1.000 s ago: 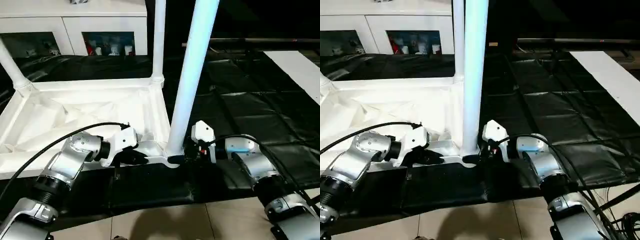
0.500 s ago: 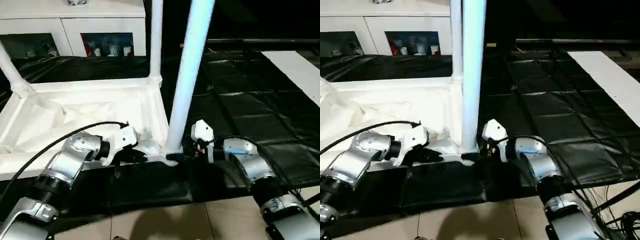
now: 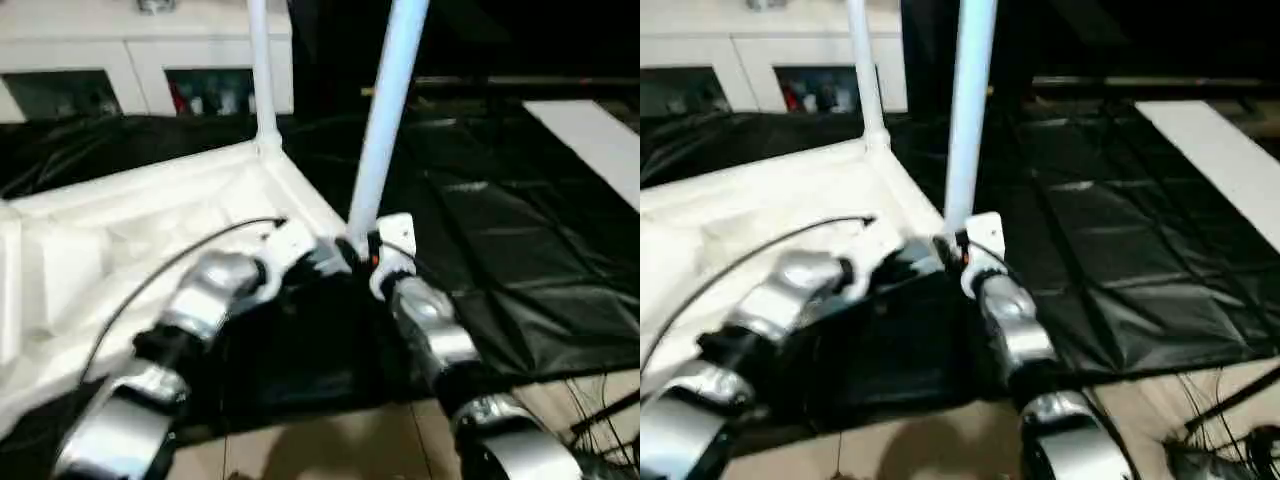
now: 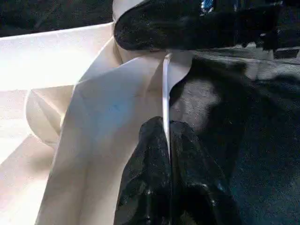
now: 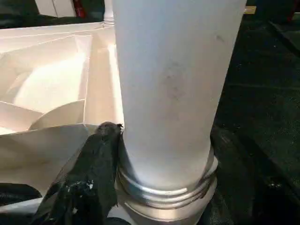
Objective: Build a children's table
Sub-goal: Rotate leg to tighten
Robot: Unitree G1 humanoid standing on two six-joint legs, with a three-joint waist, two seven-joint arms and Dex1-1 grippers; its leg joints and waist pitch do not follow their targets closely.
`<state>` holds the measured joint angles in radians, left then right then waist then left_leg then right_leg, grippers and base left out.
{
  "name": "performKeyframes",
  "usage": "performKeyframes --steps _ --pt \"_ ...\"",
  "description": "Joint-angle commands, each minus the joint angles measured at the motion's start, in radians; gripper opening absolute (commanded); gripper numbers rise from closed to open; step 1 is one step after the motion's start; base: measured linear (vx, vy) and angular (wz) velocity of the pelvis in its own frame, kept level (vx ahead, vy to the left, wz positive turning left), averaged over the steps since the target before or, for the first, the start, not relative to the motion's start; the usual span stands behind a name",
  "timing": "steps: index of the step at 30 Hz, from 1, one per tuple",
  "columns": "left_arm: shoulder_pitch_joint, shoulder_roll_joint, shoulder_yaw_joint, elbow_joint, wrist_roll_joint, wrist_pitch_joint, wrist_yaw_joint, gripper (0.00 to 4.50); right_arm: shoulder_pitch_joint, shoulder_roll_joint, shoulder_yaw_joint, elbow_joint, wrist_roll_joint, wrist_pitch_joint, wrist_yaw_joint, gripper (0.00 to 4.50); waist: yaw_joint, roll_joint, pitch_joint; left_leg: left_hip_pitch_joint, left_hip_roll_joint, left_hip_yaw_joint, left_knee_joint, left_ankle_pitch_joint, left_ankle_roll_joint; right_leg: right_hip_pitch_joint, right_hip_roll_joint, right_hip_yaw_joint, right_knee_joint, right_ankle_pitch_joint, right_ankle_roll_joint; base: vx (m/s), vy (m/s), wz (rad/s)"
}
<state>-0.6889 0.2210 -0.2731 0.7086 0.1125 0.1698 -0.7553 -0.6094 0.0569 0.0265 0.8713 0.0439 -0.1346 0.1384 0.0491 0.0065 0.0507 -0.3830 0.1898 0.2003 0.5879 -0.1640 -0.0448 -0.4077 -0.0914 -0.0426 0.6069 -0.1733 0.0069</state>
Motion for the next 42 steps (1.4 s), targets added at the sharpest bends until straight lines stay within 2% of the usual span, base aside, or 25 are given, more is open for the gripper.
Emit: performKeyframes --steps 1,4,5,9,11,13,14,15,16,17,18,20,21,22,23,25,28,33,40,41,42 --pt "-0.001 -0.035 -0.028 0.034 0.006 -0.021 0.026 0.0 -0.003 0.043 0.038 -0.015 0.001 0.003 0.052 2.6 0.004 0.011 -0.065 0.023 0.032 -0.023 -0.082 -0.361 -0.027 0.034 -0.046 0.033 -0.077 -0.219 -0.216 0.0 0.0 0.0" --pt "-0.007 -0.04 -0.029 0.047 0.01 -0.032 0.024 0.0 0.001 0.05 0.035 -0.023 0.001 -0.002 0.064 2.6 0.008 0.012 -0.063 0.024 0.033 -0.023 -0.083 -0.369 -0.023 0.033 -0.047 0.033 -0.079 -0.238 -0.213 0.0 0.0 0.0" --pt "-0.01 -0.04 -0.031 0.057 0.017 -0.045 0.021 0.0 0.007 0.057 0.018 -0.037 0.024 -0.004 0.082 3.16 0.009 0.013 -0.062 0.024 0.033 -0.023 -0.083 -0.38 -0.023 0.033 -0.047 0.033 -0.082 -0.254 -0.209 0.0 0.0 0.0" --pt "0.002 -0.007 -0.038 0.063 0.029 -0.081 -0.015 0.0 0.033 0.018 0.03 -0.104 0.022 -0.006 0.116 3.35 0.011 0.011 -0.064 0.022 0.035 -0.025 -0.085 -0.373 -0.019 0.035 -0.047 0.033 -0.079 -0.244 -0.201 0.0 0.0 0.0" --pt "0.01 0.007 -0.037 0.053 0.029 -0.085 -0.029 0.0 0.034 -0.007 0.027 -0.121 0.03 0.009 0.144 3.75 0.011 0.01 -0.062 0.021 0.035 -0.026 -0.086 -0.377 -0.017 0.036 -0.048 0.032 -0.08 -0.259 -0.202 0.0 0.0 0.0" --pt "0.016 0.019 -0.037 0.044 0.027 -0.09 -0.043 0.0 0.033 -0.03 0.024 -0.132 0.037 0.025 0.174 3.86 0.011 0.011 -0.06 0.024 0.035 -0.025 -0.086 -0.391 -0.019 0.032 -0.049 0.033 -0.085 -0.29 -0.198 0.0 0.0 0.0" --pt "0.025 0.034 -0.036 0.031 0.024 -0.094 -0.059 0.0 0.029 -0.071 0.031 -0.141 0.034 0.038 0.225 3.86 0.011 0.011 -0.06 0.023 0.036 -0.026 -0.087 -0.389 -0.019 0.034 -0.05 0.033 -0.084 -0.293 -0.197 0.0 0.0 0.0" --pt "0.025 0.034 -0.036 0.031 0.024 -0.094 -0.059 0.0 0.029 -0.071 0.031 -0.141 0.034 0.038 0.225 3.86 0.012 0.01 -0.061 0.02 0.036 -0.025 -0.085 -0.374 -0.015 0.035 -0.049 0.033 -0.083 -0.281 -0.199 0.0 0.0 0.0" --pt "0.037 0.053 -0.036 0.015 0.016 -0.102 -0.091 0.0 0.027 -0.124 0.046 -0.152 0.031 0.055 0.308 3.86 0.013 0.013 -0.061 0.022 0.037 -0.025 -0.085 -0.369 -0.016 0.034 -0.05 0.034 -0.082 -0.274 -0.201 0.0 0.0 0.0" --pt "0.049 0.073 -0.039 0.0 0.008 -0.119 -0.131 0.0 0.026 -0.176 0.061 -0.163 0.028 0.063 0.4 3.86 0.012 0.012 -0.063 0.016 0.035 -0.025 -0.083 -0.345 -0.011 0.042 -0.047 0.032 -0.077 -0.236 -0.209 0.0 0.0 0.0" --pt "0.049 0.073 -0.039 0.0 0.008 -0.119 -0.131 0.0 0.026 -0.176 0.061 -0.163 0.028 0.063 0.4 3.86 0.013 0.012 -0.064 0.016 0.035 -0.025 -0.082 -0.342 -0.005 0.043 -0.047 0.032 -0.077 -0.223 -0.214 0.0 0.0 0.0" --pt "0.077 0.107 -0.042 -0.042 -0.024 -0.14 -0.23 0.0 0.039 -0.263 0.099 -0.201 0.032 0.064 0.589 3.86 0.017 0.011 -0.065 0.017 0.036 -0.022 -0.077 -0.319 0.016 0.045 -0.047 0.032 -0.072 -0.171 -0.236 0.0 0.0 0.0" --pt "0.088 0.123 -0.046 -0.062 -0.038 -0.146 -0.276 0.0 0.05 -0.298 0.119 -0.222 0.036 0.058 0.671 3.86 0.018 0.011 -0.064 0.016 0.036 -0.02 -0.076 -0.314 0.02 0.044 -0.047 0.031 -0.071 -0.165 -0.24 0.0 0.0 0.0" --pt "0.088 0.123 -0.046 -0.062 -0.038 -0.146 -0.277 0.0 0.05 -0.299 0.12 -0.222 0.036 0.057 0.673 3.86 0.019 0.013 -0.063 0.017 0.037 -0.02 -0.076 -0.313 0.022 0.044 -0.046 0.032 -0.071 -0.164 -0.244 0.0 0.0 0.0" --pt "0.11 0.158 -0.056 -0.11 -0.066 -0.146 -0.37 0.0 0.072 -0.357 0.146 -0.269 0.061 0.071 0.809 3.86 0.023 0.012 -0.062 0.016 0.039 -0.019 -0.077 -0.316 0.029 0.047 -0.047 0.03 -0.07 -0.172 -0.248 0.0 0.0 0.0" --pt "0.125 0.182 -0.058 -0.152 -0.094 -0.134 -0.436 0.0 0.082 -0.392 0.158 -0.292 0.08 0.084 0.886 3.86 0.028 0.014 -0.063 0.017 0.043 -0.018 -0.077 -0.306 0.033 0.045 -0.047 0.03 -0.068 -0.165 -0.258 0.0 0.0 0.0" --pt "0.14 0.204 -0.059 -0.202 -0.126 -0.11 -0.493 0.0 0.089 -0.429 0.18 -0.303 0.091 0.083 0.974 3.86 0.034 0.016 -0.062 0.021 0.044 -0.017 -0.077 -0.319 0.025 0.04 -0.046 0.029 -0.066 -0.175 -0.274 0.0 0.0 0.0" --pt "0.139 0.213 -0.056 -0.204 -0.126 -0.114 -0.503 0.0 0.099 -0.458 0.207 -0.326 0.098 0.107 1.073 3.86 0.045 0.013 -0.058 0.025 0.045 -0.018 -0.081 -0.361 0.004 0.037 -0.048 0.032 -0.074 -0.258 -0.249 0.0 0.0 0.0" --pt "0.136 0.211 -0.053 -0.208 -0.123 -0.107 -0.507 0.0 0.078 -0.427 0.209 -0.289 0.088 0.111 1.063 3.86 0.044 0.015 -0.062 0.023 0.043 -0.019 -0.078 -0.329 0.004 0.037 -0.049 0.031 -0.069 -0.219 -0.256 0.0 0.0 0.0" --pt "0.136 0.211 -0.053 -0.211 -0.124 -0.105 -0.506 0.0 0.072 -0.423 0.205 -0.281 0.089 0.11 1.056 3.58 0.044 0.014 -0.062 0.023 0.044 -0.019 -0.079 -0.329 0.003 0.038 -0.048 0.031 -0.069 -0.218 -0.256 0.0 0.0 0.0" --pt "0.137 0.212 -0.053 -0.213 -0.125 -0.103 -0.507 0.0 0.069 -0.42 0.202 -0.275 0.089 0.109 1.054 3.58 0.043 0.014 -0.062 0.022 0.043 -0.019 -0.079 -0.328 0.003 0.038 -0.048 0.031 -0.068 -0.216 -0.258 0.0 0.0 0.0"
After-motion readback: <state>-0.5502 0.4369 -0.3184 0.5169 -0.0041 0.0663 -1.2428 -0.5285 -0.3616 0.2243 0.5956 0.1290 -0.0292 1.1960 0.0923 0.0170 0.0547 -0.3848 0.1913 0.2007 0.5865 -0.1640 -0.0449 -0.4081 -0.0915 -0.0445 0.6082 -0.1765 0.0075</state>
